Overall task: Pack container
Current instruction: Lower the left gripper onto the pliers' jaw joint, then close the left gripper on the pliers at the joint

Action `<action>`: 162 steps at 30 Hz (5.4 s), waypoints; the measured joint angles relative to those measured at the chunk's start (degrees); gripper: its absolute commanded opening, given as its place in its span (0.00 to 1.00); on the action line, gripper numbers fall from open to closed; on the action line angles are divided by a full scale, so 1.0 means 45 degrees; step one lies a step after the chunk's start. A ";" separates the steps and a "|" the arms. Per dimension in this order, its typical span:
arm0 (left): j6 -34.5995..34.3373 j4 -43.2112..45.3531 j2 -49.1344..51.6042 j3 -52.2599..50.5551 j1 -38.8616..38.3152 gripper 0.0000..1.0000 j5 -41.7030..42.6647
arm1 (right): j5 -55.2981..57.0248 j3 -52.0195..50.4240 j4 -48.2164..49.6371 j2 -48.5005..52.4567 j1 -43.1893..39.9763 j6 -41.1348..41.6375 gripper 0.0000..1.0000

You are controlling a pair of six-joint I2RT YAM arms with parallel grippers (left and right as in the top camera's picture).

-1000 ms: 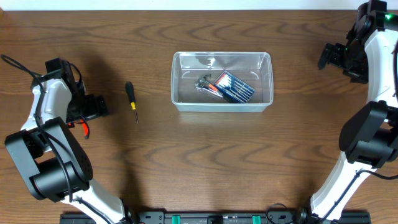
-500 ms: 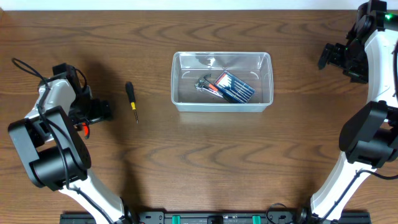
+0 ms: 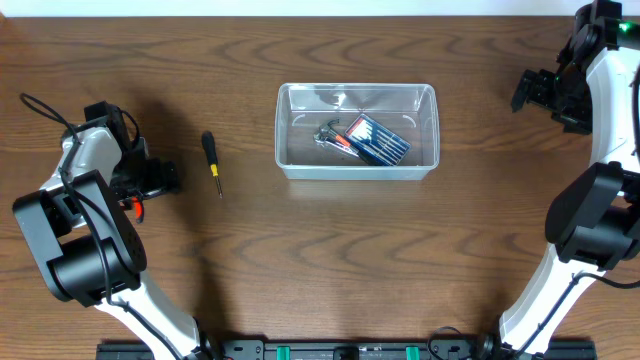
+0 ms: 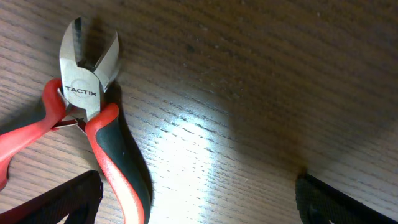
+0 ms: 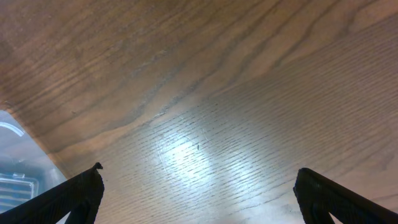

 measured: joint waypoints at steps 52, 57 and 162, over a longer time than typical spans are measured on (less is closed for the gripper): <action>-0.1282 0.0636 0.0000 0.0000 0.0534 0.63 -0.0092 | 0.0000 0.0000 0.0000 0.0000 0.0000 0.0000 0.99; -0.1331 0.0641 0.0000 0.0000 0.0539 0.58 -0.0102 | 0.0000 0.0000 0.0000 0.0000 0.0000 0.0000 0.99; -0.1909 0.1127 0.0019 -0.0053 0.0549 0.19 -0.1005 | 0.0000 0.0000 0.0000 0.0000 0.0000 0.0000 0.99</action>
